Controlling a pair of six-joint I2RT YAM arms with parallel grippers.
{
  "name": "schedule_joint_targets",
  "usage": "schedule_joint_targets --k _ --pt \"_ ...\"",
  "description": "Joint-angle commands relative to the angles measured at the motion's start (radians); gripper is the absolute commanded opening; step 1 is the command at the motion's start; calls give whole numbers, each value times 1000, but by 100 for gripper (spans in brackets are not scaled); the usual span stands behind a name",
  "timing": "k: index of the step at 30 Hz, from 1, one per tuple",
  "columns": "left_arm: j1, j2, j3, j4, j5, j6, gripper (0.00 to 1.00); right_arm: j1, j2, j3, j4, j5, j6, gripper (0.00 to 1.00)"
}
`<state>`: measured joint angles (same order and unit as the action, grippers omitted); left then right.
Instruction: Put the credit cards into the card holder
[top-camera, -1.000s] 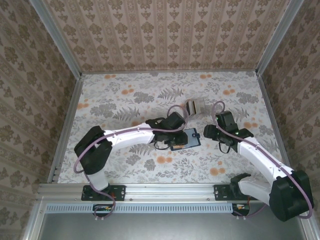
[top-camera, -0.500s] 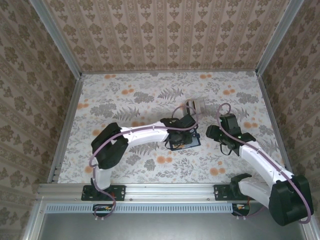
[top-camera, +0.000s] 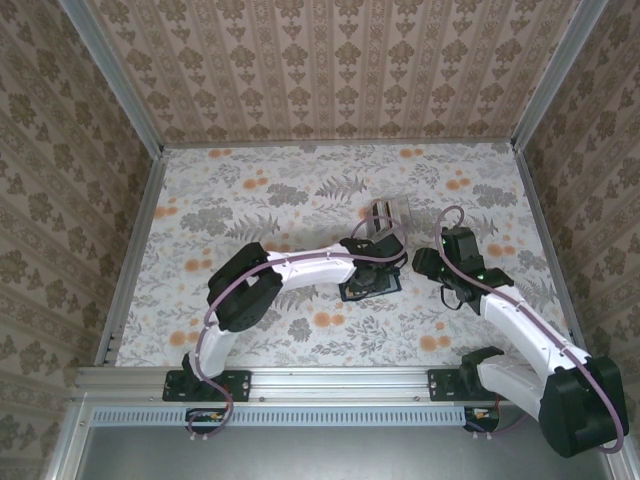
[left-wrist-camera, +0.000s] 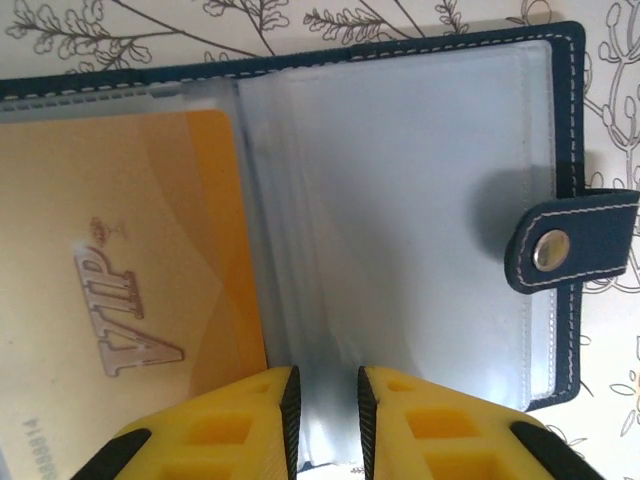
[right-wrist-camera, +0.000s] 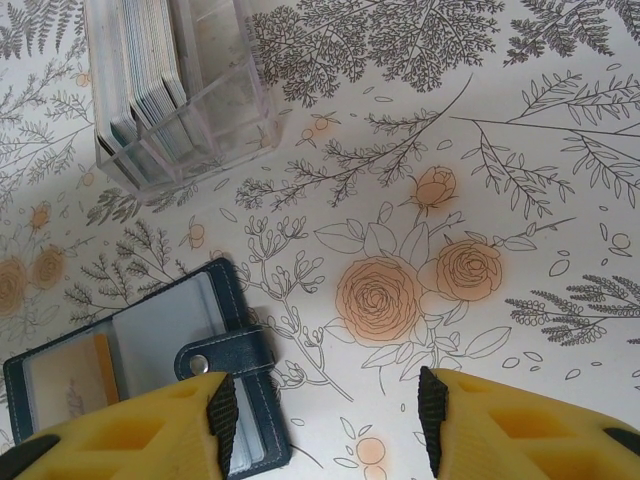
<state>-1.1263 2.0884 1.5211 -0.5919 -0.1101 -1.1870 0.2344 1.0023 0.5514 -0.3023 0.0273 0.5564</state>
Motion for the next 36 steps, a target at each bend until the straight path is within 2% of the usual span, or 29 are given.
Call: schedule_joint_targets --k 1,16,23,27,33,36 --pt "-4 12 29 -38 -32 -22 25 -3 -32 -11 -8 9 -26 54" --pt "-6 33 58 18 31 -30 27 -3 -51 -16 -11 3 -44 52" --pt "-6 44 56 20 48 -31 19 -3 -42 -19 -8 -1 -46 51" --pt "-6 34 46 16 46 -27 11 -4 -43 -19 -8 0 -46 51" --pt "-6 -24 -9 36 31 -18 1 -4 -41 -19 -11 -9 -42 51" --pt "-4 -57 -55 80 47 -7 0 -5 -39 -18 -11 -16 -40 51"
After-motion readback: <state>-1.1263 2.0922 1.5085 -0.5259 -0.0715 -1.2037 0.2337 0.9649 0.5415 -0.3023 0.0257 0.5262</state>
